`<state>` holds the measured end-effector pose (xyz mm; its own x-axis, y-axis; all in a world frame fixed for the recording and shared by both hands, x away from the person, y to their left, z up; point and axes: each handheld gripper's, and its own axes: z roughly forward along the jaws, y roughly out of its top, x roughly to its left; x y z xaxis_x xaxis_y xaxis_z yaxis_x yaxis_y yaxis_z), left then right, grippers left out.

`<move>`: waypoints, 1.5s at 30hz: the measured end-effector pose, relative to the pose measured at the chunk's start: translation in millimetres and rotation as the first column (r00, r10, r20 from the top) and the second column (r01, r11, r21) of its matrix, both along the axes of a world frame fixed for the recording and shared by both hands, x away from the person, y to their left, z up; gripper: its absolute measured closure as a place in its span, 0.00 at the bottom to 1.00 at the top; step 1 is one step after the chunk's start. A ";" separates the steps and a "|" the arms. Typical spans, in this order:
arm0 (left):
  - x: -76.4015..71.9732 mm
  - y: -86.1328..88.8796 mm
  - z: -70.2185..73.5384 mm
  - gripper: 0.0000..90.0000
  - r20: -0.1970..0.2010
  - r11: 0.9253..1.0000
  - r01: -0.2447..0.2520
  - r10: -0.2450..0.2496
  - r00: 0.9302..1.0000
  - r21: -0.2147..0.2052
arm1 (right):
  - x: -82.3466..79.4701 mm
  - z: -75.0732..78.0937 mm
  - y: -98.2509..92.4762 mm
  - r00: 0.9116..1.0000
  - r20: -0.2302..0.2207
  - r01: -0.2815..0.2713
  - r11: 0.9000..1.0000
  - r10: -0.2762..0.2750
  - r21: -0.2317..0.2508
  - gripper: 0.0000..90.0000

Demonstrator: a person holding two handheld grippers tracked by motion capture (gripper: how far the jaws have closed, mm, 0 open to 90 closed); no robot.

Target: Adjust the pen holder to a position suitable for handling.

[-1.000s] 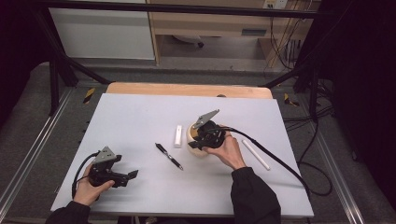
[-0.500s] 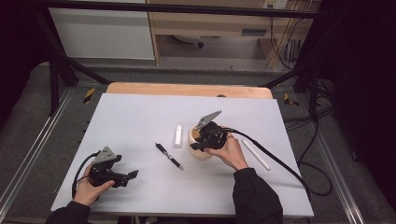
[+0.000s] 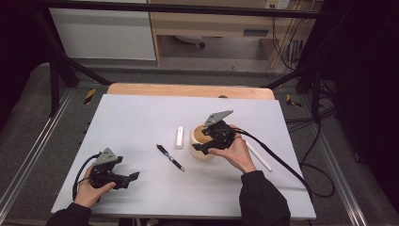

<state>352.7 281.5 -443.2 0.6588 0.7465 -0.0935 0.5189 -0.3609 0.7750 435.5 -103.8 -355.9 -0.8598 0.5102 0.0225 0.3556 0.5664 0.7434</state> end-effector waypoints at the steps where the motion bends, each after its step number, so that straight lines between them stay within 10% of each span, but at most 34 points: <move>1: 0.0 0.0 0.0 0.04 0.000 1.000 0.000 0.000 1.000 0.000 | -1.1 1.1 -2.8 1.000 0.002 0.014 1.000 -0.014 0.016 0.26; 9: 0.0 0.1 -0.1 0.04 -0.001 1.000 -0.001 0.001 1.000 -0.001 | -14.1 6.1 -22.8 0.997 -0.013 0.082 0.995 -0.081 0.064 0.08; 24: 0.0 -0.4 -1.1 0.04 -0.004 1.000 0.003 -0.003 1.000 0.008 | -39.5 -22.9 -72.5 0.983 -0.035 0.184 0.981 -0.182 0.062 0.03; 45: 0.6 -2.4 -2.3 0.04 -0.008 1.000 0.004 -0.004 1.000 0.017 | -38.5 -48.2 -142.0 0.939 -0.051 0.342 0.939 -0.340 0.046 0.03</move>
